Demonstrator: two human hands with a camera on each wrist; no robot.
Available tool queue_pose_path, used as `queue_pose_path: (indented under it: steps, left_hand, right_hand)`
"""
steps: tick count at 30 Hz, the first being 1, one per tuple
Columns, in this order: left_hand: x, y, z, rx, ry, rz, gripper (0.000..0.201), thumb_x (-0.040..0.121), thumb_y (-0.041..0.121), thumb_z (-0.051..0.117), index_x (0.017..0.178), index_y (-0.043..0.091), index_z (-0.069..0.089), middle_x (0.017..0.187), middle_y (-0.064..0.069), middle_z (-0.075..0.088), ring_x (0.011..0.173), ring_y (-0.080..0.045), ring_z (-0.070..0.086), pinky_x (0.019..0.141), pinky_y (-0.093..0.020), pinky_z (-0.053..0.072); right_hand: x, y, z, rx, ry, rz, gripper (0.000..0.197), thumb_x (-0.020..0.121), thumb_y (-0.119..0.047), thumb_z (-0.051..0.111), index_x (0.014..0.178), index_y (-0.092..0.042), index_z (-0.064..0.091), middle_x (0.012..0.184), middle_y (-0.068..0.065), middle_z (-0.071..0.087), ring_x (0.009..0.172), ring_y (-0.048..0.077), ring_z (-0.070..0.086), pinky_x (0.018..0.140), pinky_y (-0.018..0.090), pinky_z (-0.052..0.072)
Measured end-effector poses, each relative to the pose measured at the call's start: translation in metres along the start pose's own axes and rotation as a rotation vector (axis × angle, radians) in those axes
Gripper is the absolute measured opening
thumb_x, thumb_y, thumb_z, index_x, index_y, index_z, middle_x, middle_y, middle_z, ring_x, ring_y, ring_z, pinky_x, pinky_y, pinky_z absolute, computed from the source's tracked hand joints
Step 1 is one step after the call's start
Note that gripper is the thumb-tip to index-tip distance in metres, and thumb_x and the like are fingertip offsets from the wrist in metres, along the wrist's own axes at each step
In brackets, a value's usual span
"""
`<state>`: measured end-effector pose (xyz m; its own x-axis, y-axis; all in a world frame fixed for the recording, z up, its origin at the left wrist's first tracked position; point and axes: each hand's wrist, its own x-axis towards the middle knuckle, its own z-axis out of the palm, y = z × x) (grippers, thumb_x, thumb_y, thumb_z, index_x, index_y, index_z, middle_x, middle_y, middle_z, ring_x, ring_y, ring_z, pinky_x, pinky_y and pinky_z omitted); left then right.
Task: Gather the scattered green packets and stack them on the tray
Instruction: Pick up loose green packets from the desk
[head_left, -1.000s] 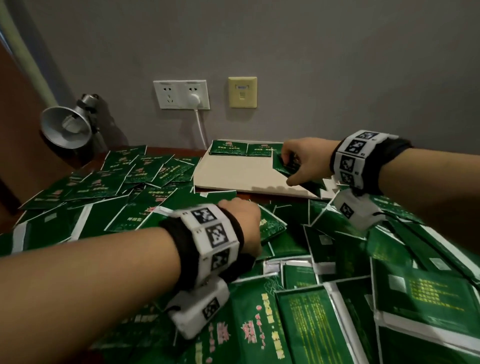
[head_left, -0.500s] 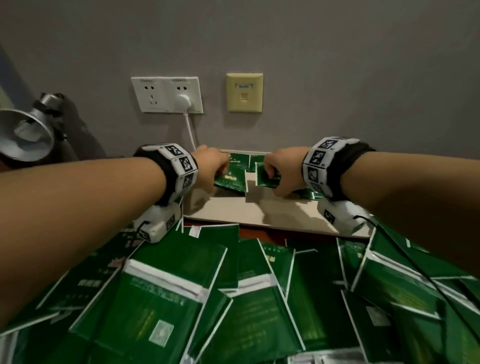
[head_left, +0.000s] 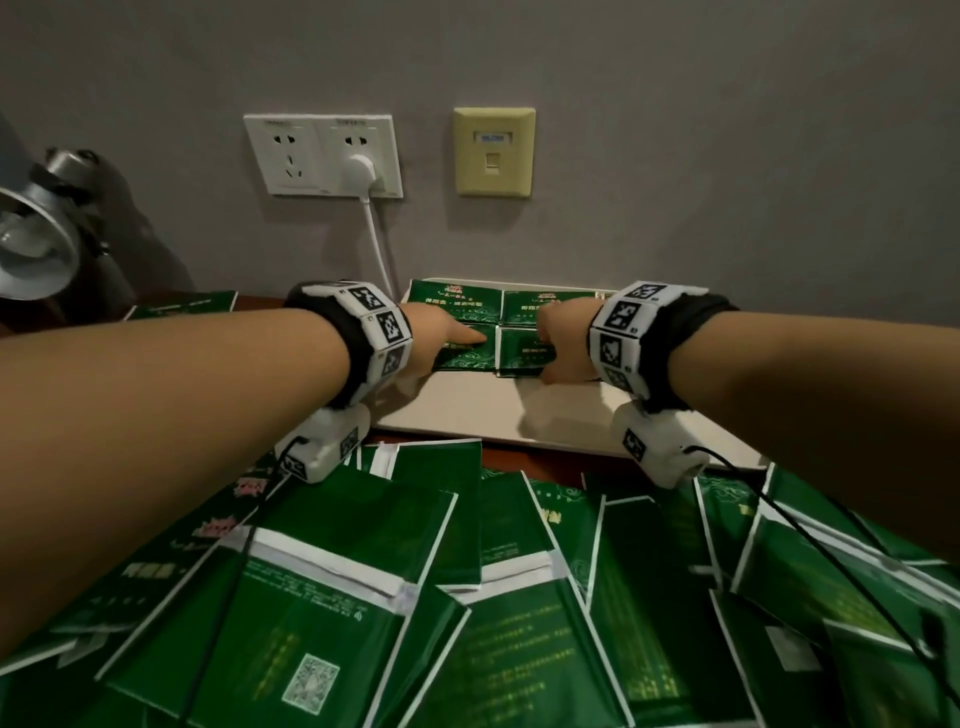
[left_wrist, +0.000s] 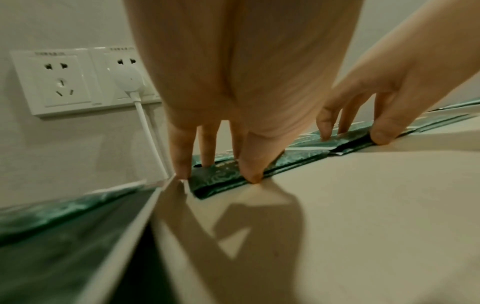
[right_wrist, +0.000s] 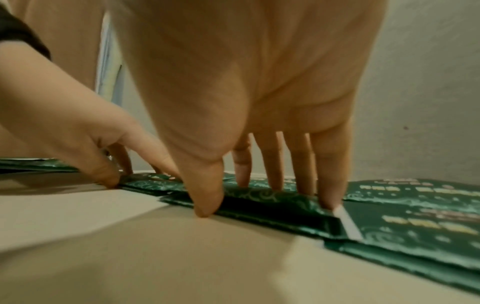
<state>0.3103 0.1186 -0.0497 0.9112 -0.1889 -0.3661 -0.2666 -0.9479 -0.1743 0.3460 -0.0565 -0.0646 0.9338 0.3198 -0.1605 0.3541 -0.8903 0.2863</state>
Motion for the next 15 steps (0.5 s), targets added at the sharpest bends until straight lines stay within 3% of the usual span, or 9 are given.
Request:
queue_pose_path:
  steps: [4, 8, 10, 15]
  left_hand:
    - [0.005, -0.007, 0.003, 0.013, -0.022, -0.002, 0.102, 0.076, -0.012, 0.059, 0.149, 0.046, 0.019, 0.153, -0.007, 0.037, 0.122, -0.031, 0.053, 0.096, -0.044, 0.050]
    - [0.011, -0.007, 0.003, 0.074, -0.041, 0.005, 0.103, 0.076, -0.005, 0.066, 0.151, 0.044, 0.014, 0.154, -0.007, 0.035, 0.127, -0.032, 0.049, 0.100, -0.043, 0.047]
    - [0.011, -0.008, 0.002, 0.078, -0.013, 0.005, 0.101, 0.077, -0.002, 0.067, 0.152, 0.042, 0.014, 0.153, -0.008, 0.035, 0.129, -0.032, 0.047, 0.101, -0.043, 0.046]
    - [-0.036, -0.002, -0.009, 0.050, 0.085, -0.028, 0.070, 0.091, 0.012, 0.059, 0.151, 0.029, 0.028, 0.152, -0.002, 0.038, 0.134, -0.025, 0.042, 0.106, -0.035, 0.039]
  right_hand:
    - [-0.002, -0.004, -0.007, 0.044, -0.027, -0.011, 0.054, 0.081, -0.048, 0.068, 0.119, -0.010, 0.059, 0.111, 0.008, 0.066, 0.098, 0.028, 0.064, 0.084, 0.034, 0.053]
    - [0.000, 0.001, -0.003, -0.001, 0.008, -0.005, 0.053, 0.077, -0.055, 0.066, 0.110, -0.013, 0.064, 0.094, 0.004, 0.069, 0.083, 0.025, 0.067, 0.079, 0.035, 0.057]
    - [-0.007, 0.001, -0.004, -0.021, 0.003, -0.009, 0.055, 0.078, -0.054, 0.065, 0.114, -0.013, 0.059, 0.099, 0.004, 0.067, 0.087, 0.026, 0.066, 0.082, 0.039, 0.056]
    - [-0.053, -0.006, -0.022, 0.002, 0.018, -0.128, 0.052, 0.088, -0.043, 0.063, 0.128, -0.012, 0.053, 0.120, 0.007, 0.062, 0.106, 0.028, 0.060, 0.088, 0.037, 0.051]
